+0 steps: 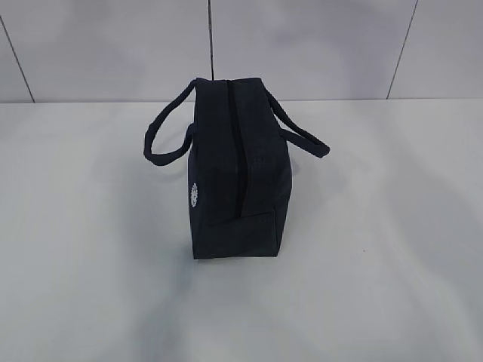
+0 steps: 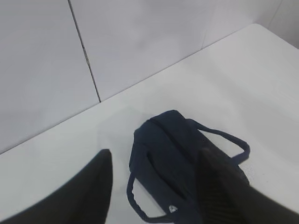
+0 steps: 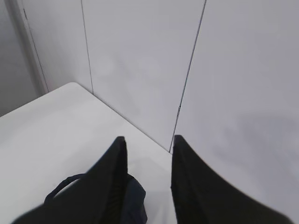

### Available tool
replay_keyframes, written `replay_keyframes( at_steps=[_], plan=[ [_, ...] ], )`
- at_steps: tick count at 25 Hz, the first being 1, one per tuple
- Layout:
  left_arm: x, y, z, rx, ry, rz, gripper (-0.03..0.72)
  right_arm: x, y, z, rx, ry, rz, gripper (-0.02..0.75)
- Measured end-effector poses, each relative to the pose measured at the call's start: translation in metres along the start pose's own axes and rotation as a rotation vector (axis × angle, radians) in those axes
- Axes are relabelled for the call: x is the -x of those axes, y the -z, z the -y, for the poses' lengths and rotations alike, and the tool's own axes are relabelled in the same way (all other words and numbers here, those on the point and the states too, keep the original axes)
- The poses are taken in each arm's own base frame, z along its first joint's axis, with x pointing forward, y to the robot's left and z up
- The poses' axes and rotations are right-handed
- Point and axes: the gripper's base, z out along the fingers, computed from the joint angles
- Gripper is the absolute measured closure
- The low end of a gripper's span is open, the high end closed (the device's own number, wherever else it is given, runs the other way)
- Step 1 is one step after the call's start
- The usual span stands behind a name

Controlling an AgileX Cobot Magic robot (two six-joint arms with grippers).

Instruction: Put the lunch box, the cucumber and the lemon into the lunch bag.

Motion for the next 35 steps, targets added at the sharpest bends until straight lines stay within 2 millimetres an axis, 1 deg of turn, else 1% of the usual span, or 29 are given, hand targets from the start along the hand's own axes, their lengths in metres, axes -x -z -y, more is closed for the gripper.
replay_keyframes(
  at_steps=[2,5,6,7,8,9,11,12,14,15,18,19,21,22,24,28,30,33,35],
  plan=[
    [-0.001,0.012,0.004,-0.009,-0.011,-0.009,0.280,0.007,0.021,-0.008,-0.033,0.013,0.019,0.491],
    [-0.003,0.034,0.014,-0.029,-0.031,0.000,0.281,0.015,0.058,-0.027,-0.065,0.032,0.047,0.511],
    [-0.004,0.040,0.017,-0.036,-0.038,0.005,0.281,0.017,0.072,-0.034,-0.078,0.043,0.059,0.516],
    [-0.006,0.047,0.021,-0.044,-0.044,0.010,0.281,0.018,0.087,-0.042,-0.090,0.051,0.064,0.520],
    [-0.008,0.055,0.025,-0.053,-0.051,0.018,0.281,0.016,0.096,-0.048,-0.102,0.052,0.059,0.521],
    [-0.010,0.062,0.028,-0.063,-0.058,0.025,0.281,0.015,0.112,-0.057,-0.117,0.057,0.064,0.521],
    [-0.017,0.074,0.036,-0.084,-0.070,0.028,0.281,0.007,0.136,-0.072,-0.137,0.055,0.055,0.521],
    [-0.022,0.082,0.040,-0.102,-0.076,0.032,0.281,0.000,0.142,-0.078,-0.141,0.049,0.038,0.521],
    [-0.033,0.088,0.046,-0.129,-0.078,0.017,0.282,-0.014,0.162,-0.094,-0.147,0.044,0.025,0.521],
    [-0.038,0.094,0.048,-0.140,-0.079,0.015,0.283,-0.023,0.166,-0.099,-0.145,0.035,0.004,0.520],
    [-0.060,0.106,0.050,-0.151,-0.080,-0.008,0.283,-0.053,0.188,-0.123,-0.143,0.013,-0.023,0.517],
    [-0.068,0.109,0.050,-0.152,-0.080,-0.019,0.284,-0.064,0.191,-0.129,-0.140,-0.006,-0.040,0.515],
    [-0.087,0.114,0.050,-0.153,-0.077,-0.043,0.284,-0.084,0.207,-0.146,-0.140,-0.027,-0.038,0.508],
    [-0.095,0.123,0.050,-0.153,-0.077,-0.033,0.284,-0.095,0.209,-0.151,-0.140,-0.035,-0.047,0.506],
    [-0.117,0.130,0.050,-0.153,-0.073,-0.043,0.284,-0.115,0.221,-0.165,-0.143,-0.043,-0.042,0.498],
    [-0.160,0.150,0.050,-0.153,-0.060,-0.050,0.284,-0.156,0.238,-0.191,-0.142,-0.060,-0.027,0.495],
    [-0.183,0.159,0.050,-0.156,-0.056,-0.047,0.285,-0.176,0.242,-0.201,-0.139,-0.075,-0.021,0.495],
    [-0.212,0.171,0.050,-0.157,-0.050,-0.025,0.286,-0.200,0.248,-0.213,-0.145,-0.112,-0.004,0.495],
    [-0.228,0.180,0.050,-0.153,-0.053,-0.002,0.288,-0.212,0.251,-0.220,-0.143,-0.124,-0.004,0.485]
  ],
)
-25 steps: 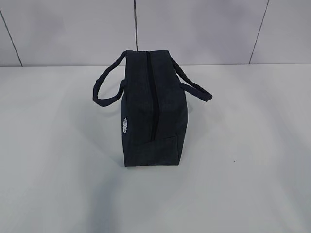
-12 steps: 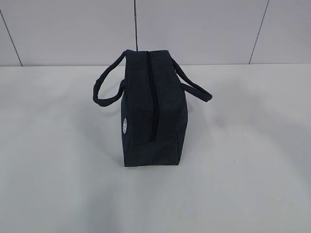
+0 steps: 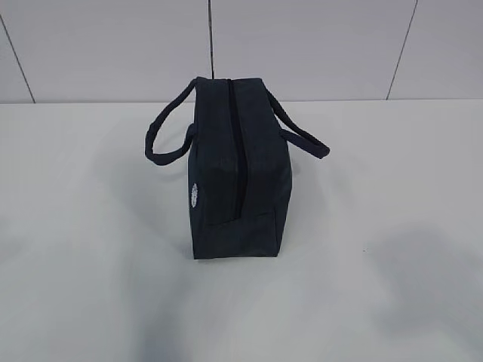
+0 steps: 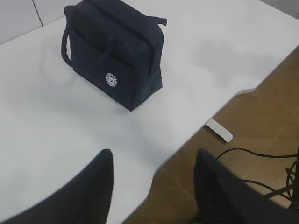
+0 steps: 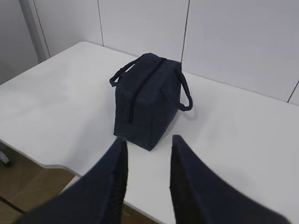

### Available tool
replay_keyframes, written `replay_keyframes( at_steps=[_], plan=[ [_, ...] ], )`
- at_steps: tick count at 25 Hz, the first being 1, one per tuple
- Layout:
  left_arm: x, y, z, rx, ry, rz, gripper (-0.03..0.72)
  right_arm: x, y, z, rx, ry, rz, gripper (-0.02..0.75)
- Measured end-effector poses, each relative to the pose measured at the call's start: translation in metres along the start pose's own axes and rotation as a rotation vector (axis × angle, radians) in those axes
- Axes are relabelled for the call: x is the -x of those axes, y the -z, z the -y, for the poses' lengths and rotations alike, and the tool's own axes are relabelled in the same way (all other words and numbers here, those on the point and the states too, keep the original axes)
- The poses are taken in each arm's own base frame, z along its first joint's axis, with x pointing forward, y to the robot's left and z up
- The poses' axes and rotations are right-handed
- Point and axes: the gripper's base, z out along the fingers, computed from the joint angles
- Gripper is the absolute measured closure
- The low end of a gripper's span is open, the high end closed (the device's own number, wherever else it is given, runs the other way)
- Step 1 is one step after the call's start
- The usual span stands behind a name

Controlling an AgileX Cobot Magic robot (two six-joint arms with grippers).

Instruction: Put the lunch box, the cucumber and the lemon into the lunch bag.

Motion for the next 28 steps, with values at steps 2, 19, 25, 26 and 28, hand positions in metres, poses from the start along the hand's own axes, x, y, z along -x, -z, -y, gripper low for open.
replay_keyframes(
  at_steps=[2,19,25,26,28],
  plan=[
    [-0.017,0.007,0.001,0.007,-0.008,0.007,0.290,-0.010,0.000,-0.002,-0.002,-0.016,-0.002,0.454],
    [-0.124,0.003,-0.003,0.094,-0.052,0.032,0.295,-0.089,-0.054,0.019,-0.095,-0.134,-0.293,0.274],
    [-0.133,-0.012,-0.006,0.099,-0.046,-0.003,0.323,-0.110,-0.069,0.022,-0.087,-0.147,-0.378,0.274],
    [-0.133,-0.013,-0.006,0.101,-0.046,-0.003,0.331,-0.113,-0.071,0.023,-0.084,-0.150,-0.390,0.274],
    [-0.132,-0.013,-0.007,0.104,-0.048,0.008,0.342,-0.119,-0.074,0.023,-0.083,-0.153,-0.403,0.274]
  ],
)
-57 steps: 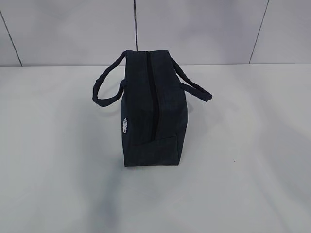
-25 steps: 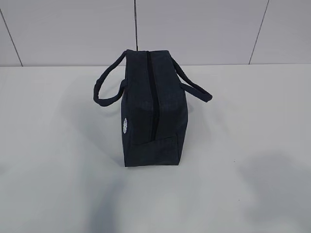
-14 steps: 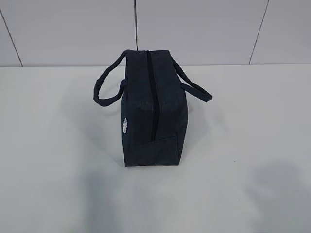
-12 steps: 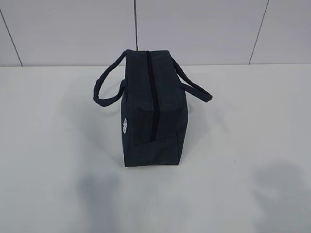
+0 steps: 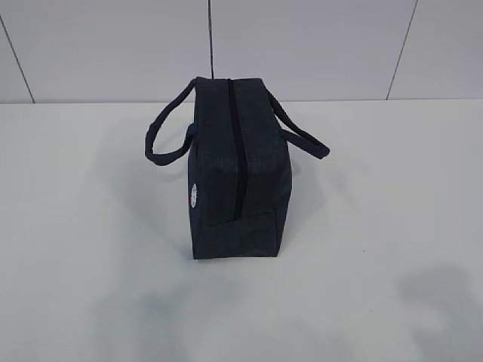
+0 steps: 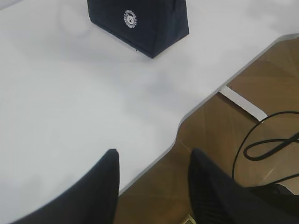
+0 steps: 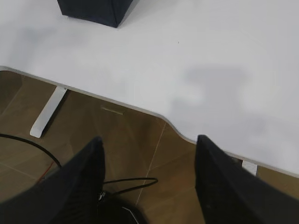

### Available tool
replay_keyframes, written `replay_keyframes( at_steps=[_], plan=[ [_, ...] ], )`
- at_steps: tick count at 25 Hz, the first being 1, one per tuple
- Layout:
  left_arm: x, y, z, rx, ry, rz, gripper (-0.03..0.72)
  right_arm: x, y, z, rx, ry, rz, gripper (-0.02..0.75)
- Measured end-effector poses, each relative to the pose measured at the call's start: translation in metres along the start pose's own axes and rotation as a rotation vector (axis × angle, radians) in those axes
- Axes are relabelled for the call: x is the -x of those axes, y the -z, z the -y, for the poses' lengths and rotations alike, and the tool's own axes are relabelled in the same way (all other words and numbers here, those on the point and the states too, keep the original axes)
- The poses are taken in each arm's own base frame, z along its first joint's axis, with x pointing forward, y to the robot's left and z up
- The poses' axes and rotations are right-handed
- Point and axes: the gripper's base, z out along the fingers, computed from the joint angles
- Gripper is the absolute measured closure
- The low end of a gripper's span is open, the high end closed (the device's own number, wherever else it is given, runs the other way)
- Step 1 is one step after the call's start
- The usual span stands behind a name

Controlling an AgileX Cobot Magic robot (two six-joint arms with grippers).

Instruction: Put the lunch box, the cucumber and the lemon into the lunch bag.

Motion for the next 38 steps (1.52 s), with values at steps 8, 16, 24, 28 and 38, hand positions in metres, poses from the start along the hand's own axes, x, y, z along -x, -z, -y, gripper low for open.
replay_keyframes(
  at_steps=[8,16,24,28,38],
  plan=[
    [0.001,-0.007,-0.003,0.033,-0.010,0.037,0.355,-0.003,-0.014,0.006,-0.038,-0.004,0.049,0.274],
    [0.001,-0.007,-0.004,0.036,-0.010,0.041,0.368,-0.003,-0.014,0.006,-0.041,-0.003,0.054,0.276],
    [0.002,-0.008,-0.003,0.147,0.055,0.035,0.370,-0.013,-0.003,0.001,-0.062,0.019,0.160,0.276],
    [0.002,-0.009,-0.002,0.286,0.136,0.029,0.381,-0.013,-0.002,0.000,-0.088,0.000,0.170,0.276],
    [0.003,-0.010,-0.001,0.455,0.233,0.020,0.390,-0.013,-0.002,0.000,-0.096,-0.007,0.172,0.276]
  ],
)
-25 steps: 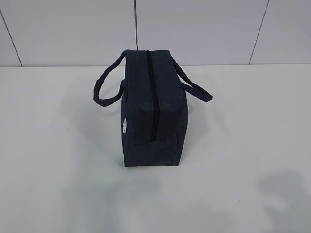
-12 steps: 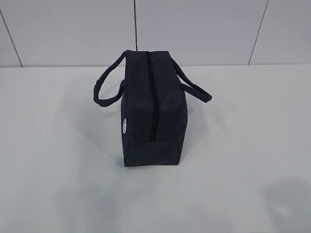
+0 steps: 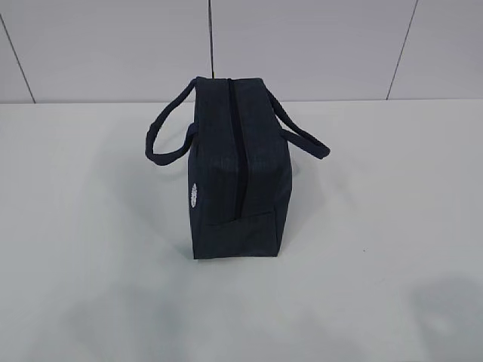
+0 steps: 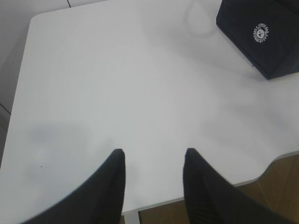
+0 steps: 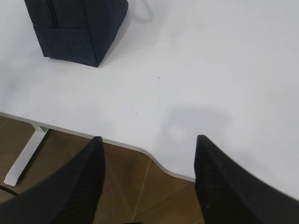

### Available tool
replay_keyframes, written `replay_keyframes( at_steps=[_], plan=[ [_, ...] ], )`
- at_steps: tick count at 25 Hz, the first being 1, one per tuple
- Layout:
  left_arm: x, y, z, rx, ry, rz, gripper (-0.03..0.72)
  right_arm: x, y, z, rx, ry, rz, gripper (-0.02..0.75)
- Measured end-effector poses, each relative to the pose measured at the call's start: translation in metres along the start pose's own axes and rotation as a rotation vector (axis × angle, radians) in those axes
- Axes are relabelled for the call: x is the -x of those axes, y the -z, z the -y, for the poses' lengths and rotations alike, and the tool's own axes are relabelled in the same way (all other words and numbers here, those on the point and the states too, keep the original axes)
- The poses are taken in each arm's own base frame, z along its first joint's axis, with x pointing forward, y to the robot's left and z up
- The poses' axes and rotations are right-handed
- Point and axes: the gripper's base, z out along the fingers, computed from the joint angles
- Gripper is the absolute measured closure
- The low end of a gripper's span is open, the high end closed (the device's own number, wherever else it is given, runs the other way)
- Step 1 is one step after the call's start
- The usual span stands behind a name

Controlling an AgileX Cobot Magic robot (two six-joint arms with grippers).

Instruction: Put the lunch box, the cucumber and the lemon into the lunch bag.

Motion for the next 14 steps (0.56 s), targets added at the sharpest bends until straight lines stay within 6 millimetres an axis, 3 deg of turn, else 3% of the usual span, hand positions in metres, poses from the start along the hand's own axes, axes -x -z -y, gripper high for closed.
replay_keyframes(
  at_steps=[14],
  plan=[
    [0.0000,0.0000,0.0000,0.000,0.000,0.000,0.408,0.0000,0.0000,0.0000,0.000,0.000,0.000,0.276]
  ],
)
